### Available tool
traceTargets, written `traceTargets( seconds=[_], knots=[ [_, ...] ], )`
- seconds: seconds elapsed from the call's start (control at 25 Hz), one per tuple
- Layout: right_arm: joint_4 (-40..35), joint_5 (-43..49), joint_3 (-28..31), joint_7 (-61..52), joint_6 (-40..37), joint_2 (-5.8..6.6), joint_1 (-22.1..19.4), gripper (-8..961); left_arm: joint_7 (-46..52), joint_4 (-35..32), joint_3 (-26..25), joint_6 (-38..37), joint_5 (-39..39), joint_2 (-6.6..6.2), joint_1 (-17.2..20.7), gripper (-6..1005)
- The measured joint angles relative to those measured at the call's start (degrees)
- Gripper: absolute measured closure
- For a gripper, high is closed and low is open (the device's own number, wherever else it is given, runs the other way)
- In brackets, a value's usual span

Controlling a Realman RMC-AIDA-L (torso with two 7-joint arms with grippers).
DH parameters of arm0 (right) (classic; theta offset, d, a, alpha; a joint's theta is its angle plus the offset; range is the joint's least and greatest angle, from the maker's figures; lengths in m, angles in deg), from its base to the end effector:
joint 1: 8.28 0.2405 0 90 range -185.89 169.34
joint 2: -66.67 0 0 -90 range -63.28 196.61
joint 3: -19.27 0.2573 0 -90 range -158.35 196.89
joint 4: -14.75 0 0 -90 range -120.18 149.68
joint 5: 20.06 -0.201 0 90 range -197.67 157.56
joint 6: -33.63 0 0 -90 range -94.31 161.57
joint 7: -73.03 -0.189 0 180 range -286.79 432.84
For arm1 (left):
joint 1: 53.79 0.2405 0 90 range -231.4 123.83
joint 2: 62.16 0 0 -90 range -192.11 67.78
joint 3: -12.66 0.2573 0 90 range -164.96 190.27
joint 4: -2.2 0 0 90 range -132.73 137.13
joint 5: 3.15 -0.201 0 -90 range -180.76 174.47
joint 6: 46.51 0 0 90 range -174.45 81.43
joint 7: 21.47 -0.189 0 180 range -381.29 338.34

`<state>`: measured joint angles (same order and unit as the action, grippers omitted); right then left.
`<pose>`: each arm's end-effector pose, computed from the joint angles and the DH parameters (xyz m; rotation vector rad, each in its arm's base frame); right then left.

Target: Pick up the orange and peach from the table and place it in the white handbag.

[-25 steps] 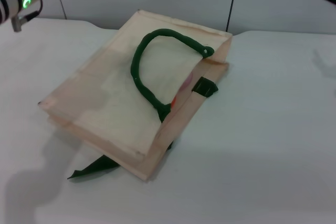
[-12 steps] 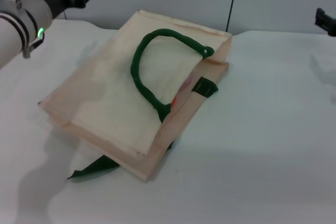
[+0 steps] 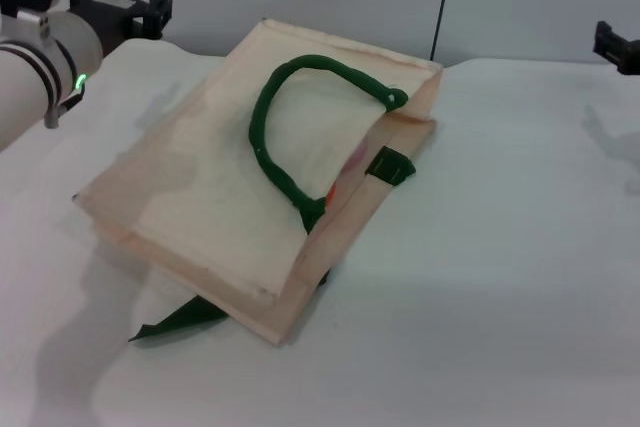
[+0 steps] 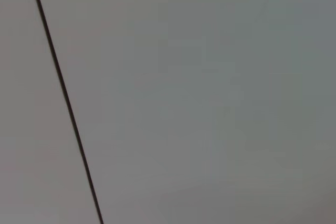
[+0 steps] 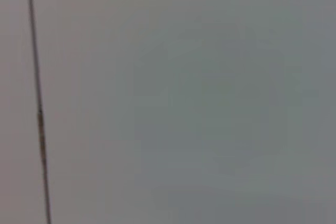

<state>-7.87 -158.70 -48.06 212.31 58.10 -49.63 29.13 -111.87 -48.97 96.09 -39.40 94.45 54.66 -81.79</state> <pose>0.2994 0.4838 0.0095 -1.7860 0.7069 0.3814 -0.2542 0.4809 0.0261 -1.7837 -0.6331 -0.3297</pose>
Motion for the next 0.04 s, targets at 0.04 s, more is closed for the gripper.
traceTargets(
  seconds=[0.04],
  knots=[
    [0.0, 0.2, -0.1, 0.3, 0.1, 0.08, 0.2, 123, 0.0, 0.0, 0.0, 0.0, 0.0, -0.01, 0.0, 384]
  ],
)
